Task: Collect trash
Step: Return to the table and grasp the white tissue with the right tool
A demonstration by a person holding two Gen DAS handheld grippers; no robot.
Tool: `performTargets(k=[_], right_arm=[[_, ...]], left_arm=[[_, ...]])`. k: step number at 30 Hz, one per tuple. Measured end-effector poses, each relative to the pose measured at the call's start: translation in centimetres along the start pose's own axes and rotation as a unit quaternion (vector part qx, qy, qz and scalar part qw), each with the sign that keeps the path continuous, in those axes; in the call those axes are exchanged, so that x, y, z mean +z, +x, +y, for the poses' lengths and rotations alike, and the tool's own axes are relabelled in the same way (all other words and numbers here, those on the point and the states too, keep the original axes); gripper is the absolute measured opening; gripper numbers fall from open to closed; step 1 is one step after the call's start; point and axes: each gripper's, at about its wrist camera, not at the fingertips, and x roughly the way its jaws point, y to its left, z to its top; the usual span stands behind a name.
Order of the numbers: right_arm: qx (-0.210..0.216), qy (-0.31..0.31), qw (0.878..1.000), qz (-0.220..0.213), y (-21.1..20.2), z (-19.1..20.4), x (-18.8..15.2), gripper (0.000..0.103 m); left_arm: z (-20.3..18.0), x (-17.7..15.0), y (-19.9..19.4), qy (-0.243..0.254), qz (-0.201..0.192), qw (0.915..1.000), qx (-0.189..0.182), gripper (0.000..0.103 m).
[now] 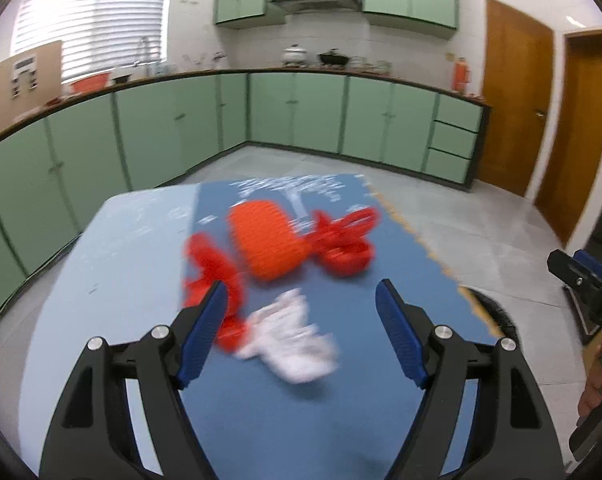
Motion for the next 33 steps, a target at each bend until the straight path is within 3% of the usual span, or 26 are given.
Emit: performTargets(k=[5,14,25,29,31,33], right_arm=[[0.040,-0.019,0.999,0.016,1.7,4.6,-1.2,0.097],[0.099,-0.066,0.991,0.059,5.5,12.4,-3.1,0.097],[0.114,-0.106,0.981,0.120,9.3,16.9,-4.9,0.086],[0.112,-0.118,0.975,0.152,10.4,17.9,-5.6,0.079],[0.112,-0.122,0.972,0.166,10.8,18.2,-5.8,0.070],[0.117,-0.123,0.969,0.178,11.1,18.4,-6.0,0.054]], left_arm=[[3.4,-1.2,-0.7,-0.015,0.007,0.9993,0.033,0.074],[8.3,-3.4,-0.5,-0.043,0.028,0.9972,0.055,0.074],[10.9,-4.8,0.1,-0.061,0.048,0.9948,0.066,0.074],[11.3,-5.0,0.4,-0.066,0.052,0.9944,0.064,0.074],[11.3,-5.1,0.5,-0.066,0.053,0.9944,0.063,0.074],[11.2,-5.1,0.6,-0.066,0.054,0.9944,0.062,0.074]])
